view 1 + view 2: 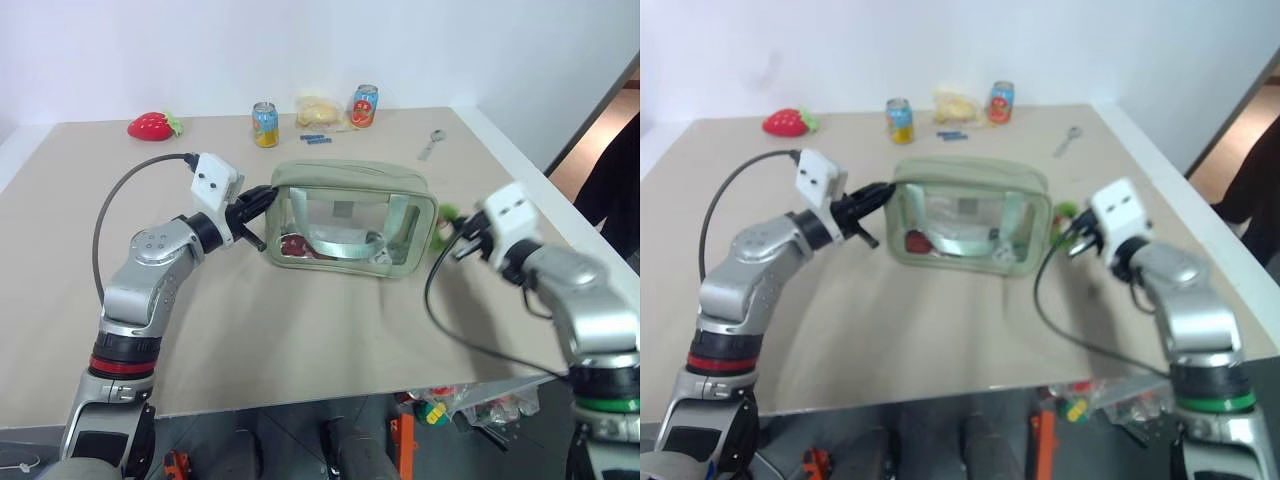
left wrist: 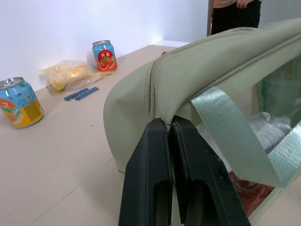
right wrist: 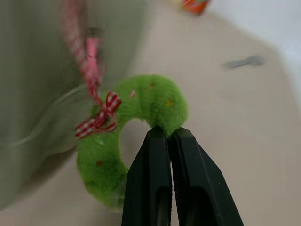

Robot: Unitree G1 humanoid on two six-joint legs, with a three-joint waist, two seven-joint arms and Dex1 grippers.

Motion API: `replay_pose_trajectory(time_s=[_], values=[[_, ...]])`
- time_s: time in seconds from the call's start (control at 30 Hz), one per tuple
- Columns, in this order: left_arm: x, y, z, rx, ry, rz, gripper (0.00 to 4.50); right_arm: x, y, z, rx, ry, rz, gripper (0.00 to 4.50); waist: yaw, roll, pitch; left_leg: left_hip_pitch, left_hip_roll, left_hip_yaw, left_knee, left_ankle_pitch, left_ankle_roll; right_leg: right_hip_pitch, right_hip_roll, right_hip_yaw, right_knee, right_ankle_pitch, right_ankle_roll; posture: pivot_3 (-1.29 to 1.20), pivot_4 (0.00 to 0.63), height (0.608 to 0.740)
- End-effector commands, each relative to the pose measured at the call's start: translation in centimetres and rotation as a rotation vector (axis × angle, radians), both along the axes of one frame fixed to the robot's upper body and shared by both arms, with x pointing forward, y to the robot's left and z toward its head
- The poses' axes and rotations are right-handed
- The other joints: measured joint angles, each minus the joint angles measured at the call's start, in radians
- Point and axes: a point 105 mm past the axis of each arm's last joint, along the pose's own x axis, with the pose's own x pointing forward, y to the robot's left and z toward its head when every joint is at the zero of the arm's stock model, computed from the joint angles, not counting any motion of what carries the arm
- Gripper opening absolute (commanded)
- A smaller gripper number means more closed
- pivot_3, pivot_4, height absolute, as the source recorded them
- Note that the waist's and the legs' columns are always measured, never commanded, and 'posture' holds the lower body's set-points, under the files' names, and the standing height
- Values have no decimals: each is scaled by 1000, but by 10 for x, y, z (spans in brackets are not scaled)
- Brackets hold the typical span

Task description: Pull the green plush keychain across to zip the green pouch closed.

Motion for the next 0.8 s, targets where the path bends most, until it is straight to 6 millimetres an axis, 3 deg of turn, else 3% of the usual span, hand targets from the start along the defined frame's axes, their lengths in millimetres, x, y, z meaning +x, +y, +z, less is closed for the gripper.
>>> replay_pose_trajectory(time_s=[0.03,0.23,0.3,0.43,0.47,0.63,0.7,0.73,0.8], values=[[-6,1,18,-22,-72,10,0,-5,12,-11,-28,11,24,25,0,0,0,0,0,1,0,0,0,0,0,1,0,0,0,0,150,740],[-7,1,15,-32,-47,0,0,-2,11,-27,-75,15,38,25,-1,0,0,0,-1,4,1,0,0,0,0,6,-1,0,0,0,150,740],[-8,0,14,-39,-24,-14,0,1,8,-21,-48,-19,19,25,-1,0,0,0,-1,4,1,0,0,0,0,6,-1,0,0,0,150,740],[-13,0,2,-34,63,-68,0,8,5,14,132,-99,-7,25,-1,0,0,0,-1,4,1,0,0,0,0,6,-1,0,0,0,150,740],[-14,1,1,-40,76,-71,545,8,3,22,145,-115,-10,496,-1,0,0,0,-1,4,1,0,0,0,0,6,-1,0,0,0,150,740],[-19,5,6,-41,101,-126,1987,-2,0,79,289,-231,83,1937,0,0,0,-1,-2,4,1,0,0,0,0,7,-1,0,0,0,150,740],[-19,11,15,-73,92,-129,2514,-11,-3,87,303,-239,122,2458,1,0,0,-1,-2,4,1,0,0,0,0,7,-1,0,0,0,150,740],[-19,14,19,-85,85,-129,3018,-15,-4,90,309,-243,138,2992,1,0,0,-1,-1,3,1,0,0,0,0,6,-1,0,1,0,150,740],[-19,23,28,-109,66,-125,3655,-23,-9,90,320,-225,154,3614,2,0,0,-1,-1,3,1,0,0,0,0,5,-2,0,1,0,150,740]])
